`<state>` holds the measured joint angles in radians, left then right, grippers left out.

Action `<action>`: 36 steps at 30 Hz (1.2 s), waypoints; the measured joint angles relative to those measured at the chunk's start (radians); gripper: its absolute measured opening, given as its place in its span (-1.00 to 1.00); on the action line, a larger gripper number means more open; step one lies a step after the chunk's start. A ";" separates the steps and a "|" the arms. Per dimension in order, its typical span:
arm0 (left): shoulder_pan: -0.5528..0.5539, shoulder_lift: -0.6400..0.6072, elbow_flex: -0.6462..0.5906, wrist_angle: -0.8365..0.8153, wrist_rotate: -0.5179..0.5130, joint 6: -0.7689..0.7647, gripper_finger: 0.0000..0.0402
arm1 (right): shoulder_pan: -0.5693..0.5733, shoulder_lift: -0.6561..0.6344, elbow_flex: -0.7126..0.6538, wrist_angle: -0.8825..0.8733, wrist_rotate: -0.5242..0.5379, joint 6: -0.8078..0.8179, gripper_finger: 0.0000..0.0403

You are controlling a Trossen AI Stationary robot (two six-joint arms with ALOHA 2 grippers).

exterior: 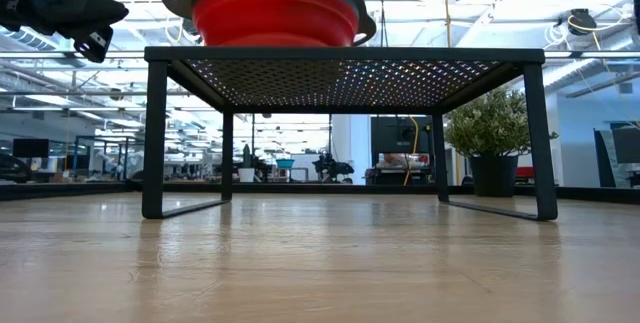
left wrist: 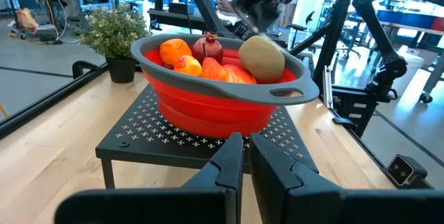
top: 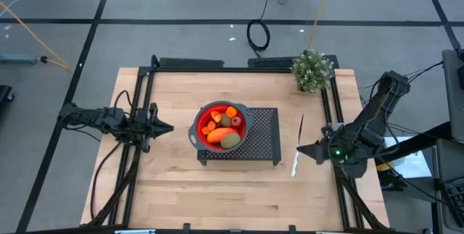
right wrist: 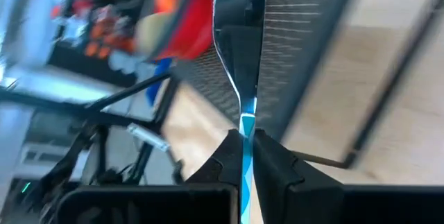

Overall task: Pick & Place Fruit
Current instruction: Put the blue and white patterned knife on the shelf

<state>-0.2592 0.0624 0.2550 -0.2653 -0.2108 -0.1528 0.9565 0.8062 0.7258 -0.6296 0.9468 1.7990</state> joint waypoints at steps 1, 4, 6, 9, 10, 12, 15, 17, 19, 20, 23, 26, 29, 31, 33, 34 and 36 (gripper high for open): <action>0.000 0.000 0.000 0.000 0.000 0.000 -0.87 | 0.000 0.000 0.000 0.056 0.000 -0.065 -0.96; 0.000 0.000 0.000 0.000 0.000 0.000 -0.87 | 0.000 0.000 0.000 0.251 0.000 -0.296 -0.96; 0.000 0.000 0.000 0.000 0.000 0.000 -0.87 | 0.000 0.000 0.000 0.391 -0.003 -0.470 -0.96; 0.000 0.000 0.000 0.000 0.000 0.000 -0.87 | 0.000 0.000 0.000 0.611 -0.026 -0.755 -0.96; 0.000 0.000 0.000 0.000 0.000 0.000 -0.87 | 0.000 0.001 0.000 0.685 -0.047 -0.848 -0.96; 0.000 0.000 0.000 0.000 0.000 0.000 -0.87 | 0.000 0.007 0.000 0.819 -0.097 -1.025 -0.96; 0.000 0.000 0.000 0.000 0.000 -0.002 -0.87 | 0.000 0.022 0.000 0.994 -0.200 -1.247 -0.96; 0.000 0.000 0.000 0.000 0.000 -0.007 -0.87 | 0.001 0.033 0.000 1.082 -0.265 -1.350 -0.96; 0.000 0.001 0.000 0.001 0.000 -0.007 -0.87 | 0.001 0.046 0.000 1.138 -0.320 -1.421 -0.96; 0.000 0.001 0.000 0.001 0.000 -0.007 -0.87 | 0.001 0.053 0.000 1.157 -0.343 -1.448 -0.96; 0.000 0.001 0.000 0.001 0.000 -0.008 -0.87 | 0.001 0.073 0.000 1.193 -0.374 -1.495 -0.96; 0.000 0.001 0.000 0.001 0.000 -0.007 -0.87 | 0.001 0.081 0.000 1.201 -0.372 -1.495 -0.96; 0.000 0.001 0.000 0.001 0.000 -0.004 -0.87 | 0.001 0.081 0.000 1.202 -0.329 -1.471 -0.96; 0.000 0.001 0.000 0.000 0.000 0.020 -0.87 | 0.001 0.081 0.000 1.201 -0.261 -1.450 -0.96; 0.000 0.001 0.000 0.000 0.000 0.048 -0.87 | 0.000 0.081 0.000 1.199 -0.193 -1.430 -0.96; 0.000 0.001 0.000 0.000 0.000 0.058 -0.87 | -0.004 0.081 0.000 1.194 -0.161 -1.416 -0.96; 0.000 0.001 0.000 0.000 0.000 0.074 -0.87 | -0.021 0.083 0.000 1.173 -0.109 -1.368 -0.96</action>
<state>-0.2592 0.0635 0.2550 -0.2649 -0.2106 -0.0789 0.9359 0.8897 0.7258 0.5437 0.8383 0.4308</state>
